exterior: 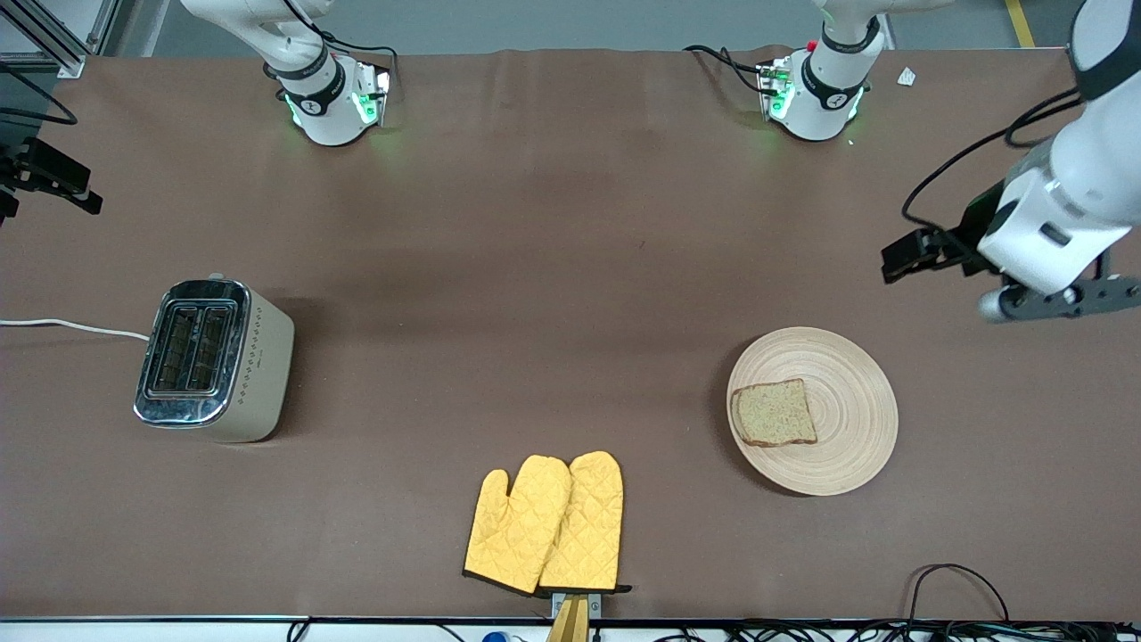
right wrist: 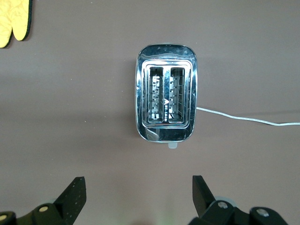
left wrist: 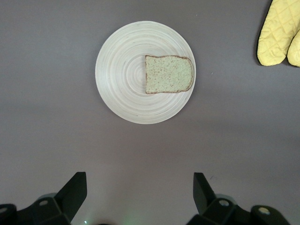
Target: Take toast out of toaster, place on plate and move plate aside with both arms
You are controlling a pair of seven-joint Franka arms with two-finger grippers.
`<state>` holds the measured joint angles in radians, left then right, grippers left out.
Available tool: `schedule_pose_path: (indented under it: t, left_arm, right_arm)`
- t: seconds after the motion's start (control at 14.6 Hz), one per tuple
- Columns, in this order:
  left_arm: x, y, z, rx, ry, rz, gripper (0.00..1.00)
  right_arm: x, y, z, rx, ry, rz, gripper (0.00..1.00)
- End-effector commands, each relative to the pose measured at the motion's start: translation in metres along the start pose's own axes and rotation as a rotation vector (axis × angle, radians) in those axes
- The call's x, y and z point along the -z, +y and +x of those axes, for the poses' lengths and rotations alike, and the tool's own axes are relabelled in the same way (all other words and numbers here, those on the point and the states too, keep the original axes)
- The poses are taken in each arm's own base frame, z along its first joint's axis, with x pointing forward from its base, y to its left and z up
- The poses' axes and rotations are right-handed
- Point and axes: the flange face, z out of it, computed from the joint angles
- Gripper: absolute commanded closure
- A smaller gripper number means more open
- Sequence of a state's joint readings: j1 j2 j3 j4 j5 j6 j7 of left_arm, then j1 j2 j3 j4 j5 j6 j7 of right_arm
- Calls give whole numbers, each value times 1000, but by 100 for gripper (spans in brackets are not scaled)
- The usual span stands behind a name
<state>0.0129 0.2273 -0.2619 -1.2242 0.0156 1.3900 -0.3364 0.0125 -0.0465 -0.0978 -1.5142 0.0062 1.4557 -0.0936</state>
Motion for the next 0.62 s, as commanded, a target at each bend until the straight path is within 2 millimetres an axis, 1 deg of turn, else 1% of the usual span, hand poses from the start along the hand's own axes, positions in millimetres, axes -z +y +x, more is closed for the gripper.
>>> schedule_pose_path:
  t: [0.0, 0.14, 0.21, 0.41, 0.55]
  left_arm:
    - [20, -19, -24, 14, 21, 32, 0]
    - [25, -40, -38, 18, 22, 35, 0]
    - [28, -47, -44, 12, 27, 43, 0]
    - [31, -65, -61, -5, 22, 47, 0]
    - [30, -71, -65, 1, 17, 48, 0]
  right_arm:
    - [2, 3, -1, -5, 7, -8, 0]
    - [3, -2, 0, -2, 9, 2, 0]
    - [4, -1, 0, -1, 14, 6, 0]
    - [5, 0, 1, 2, 29, 31, 0]
    - [6, -2, 2, 3, 35, 43, 0]
